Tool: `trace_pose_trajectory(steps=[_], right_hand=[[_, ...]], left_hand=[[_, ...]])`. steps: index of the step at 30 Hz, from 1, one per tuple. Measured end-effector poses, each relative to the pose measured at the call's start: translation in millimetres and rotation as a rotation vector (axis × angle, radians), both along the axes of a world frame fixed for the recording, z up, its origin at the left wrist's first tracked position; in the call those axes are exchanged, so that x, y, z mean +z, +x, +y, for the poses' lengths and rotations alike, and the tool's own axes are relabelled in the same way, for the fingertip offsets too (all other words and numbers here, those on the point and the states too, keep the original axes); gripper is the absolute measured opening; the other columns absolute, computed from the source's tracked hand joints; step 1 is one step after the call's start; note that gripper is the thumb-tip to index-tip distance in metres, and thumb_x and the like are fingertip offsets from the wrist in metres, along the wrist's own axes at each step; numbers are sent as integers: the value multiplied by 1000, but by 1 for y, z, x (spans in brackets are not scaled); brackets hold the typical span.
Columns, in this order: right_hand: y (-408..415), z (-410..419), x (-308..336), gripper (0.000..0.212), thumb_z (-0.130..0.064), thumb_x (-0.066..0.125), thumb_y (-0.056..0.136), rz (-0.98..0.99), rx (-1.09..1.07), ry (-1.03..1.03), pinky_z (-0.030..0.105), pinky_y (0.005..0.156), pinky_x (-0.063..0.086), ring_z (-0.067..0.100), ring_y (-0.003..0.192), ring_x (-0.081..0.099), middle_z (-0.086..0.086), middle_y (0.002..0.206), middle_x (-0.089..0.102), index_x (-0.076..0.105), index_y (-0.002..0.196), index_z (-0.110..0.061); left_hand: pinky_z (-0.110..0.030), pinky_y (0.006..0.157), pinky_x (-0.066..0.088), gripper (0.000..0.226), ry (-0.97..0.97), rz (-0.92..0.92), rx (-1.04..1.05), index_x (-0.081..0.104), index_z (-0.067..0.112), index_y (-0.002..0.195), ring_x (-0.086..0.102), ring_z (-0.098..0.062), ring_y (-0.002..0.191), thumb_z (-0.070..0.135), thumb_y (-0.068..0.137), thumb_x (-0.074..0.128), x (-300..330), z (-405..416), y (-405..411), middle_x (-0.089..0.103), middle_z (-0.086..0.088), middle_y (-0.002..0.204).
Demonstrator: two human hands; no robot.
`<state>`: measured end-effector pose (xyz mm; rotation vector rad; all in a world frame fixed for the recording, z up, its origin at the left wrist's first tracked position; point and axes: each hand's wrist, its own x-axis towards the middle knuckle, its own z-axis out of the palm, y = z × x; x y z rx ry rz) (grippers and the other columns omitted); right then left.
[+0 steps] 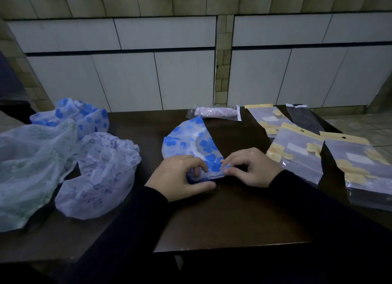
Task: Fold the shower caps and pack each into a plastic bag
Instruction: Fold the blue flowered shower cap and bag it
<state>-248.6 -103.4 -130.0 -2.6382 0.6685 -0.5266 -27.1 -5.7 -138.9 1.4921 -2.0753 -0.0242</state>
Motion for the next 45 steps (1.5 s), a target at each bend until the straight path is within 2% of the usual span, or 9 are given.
trace_pose_trajectory(steps=[5,8,11,14,19,27,34,39,45], right_hand=[[4,-3,-2,42,-49,49,91,-64,-106,63,17,72,42,11,72,57,-2,77,67,74,83,-15],[5,-2,-4,29,-46,57,88,-54,-184,75,15,71,37,9,81,52,-2,84,70,73,88,-22],[8,-1,-5,25,-43,63,84,-96,-210,70,15,75,37,10,81,57,-2,76,68,70,77,-20],[10,0,-6,28,-45,64,84,-87,-253,36,18,81,32,5,74,54,-7,68,63,66,74,-20],[11,1,-5,30,-49,64,84,-19,-320,41,24,80,26,1,71,50,-11,65,58,57,65,-26],[11,0,-6,20,-48,69,77,-80,-228,-210,24,74,44,4,85,49,-15,93,54,62,87,-33],[6,0,-3,24,-50,58,84,71,-151,-346,28,75,33,8,90,52,-19,99,68,73,98,-37],[2,2,0,58,-77,42,72,160,-169,-319,25,78,22,2,93,46,-23,103,65,70,108,-40],[7,4,1,40,-63,45,87,159,-222,-340,28,80,27,3,90,50,-19,94,67,72,97,-36]], left_hand=[[-13,62,40,15,45,91,27,65,33,71,53,-1,69,44,80,72,-6,-6,2,54,18,67],[-21,73,44,17,172,260,15,65,35,66,55,-7,77,38,80,74,-9,-7,4,62,13,71],[-15,72,39,23,227,296,44,62,40,62,54,-2,77,37,81,73,-8,-8,4,61,16,68],[-11,65,37,16,252,312,91,64,39,69,52,4,71,37,83,72,-4,-8,2,62,14,70],[-22,67,45,16,226,250,85,55,44,82,51,1,67,38,84,70,-6,-9,2,59,12,67],[-25,77,46,5,73,30,15,69,35,91,52,-2,86,34,86,67,-7,-8,3,57,17,85],[-22,78,48,29,122,55,6,74,36,92,57,1,86,59,78,62,-5,-6,9,65,19,89],[-23,84,48,31,212,93,20,73,38,96,57,0,94,56,71,72,-2,-5,10,65,20,93],[-15,83,42,22,258,133,69,68,43,96,54,2,94,48,75,74,-2,-6,11,62,24,90]])
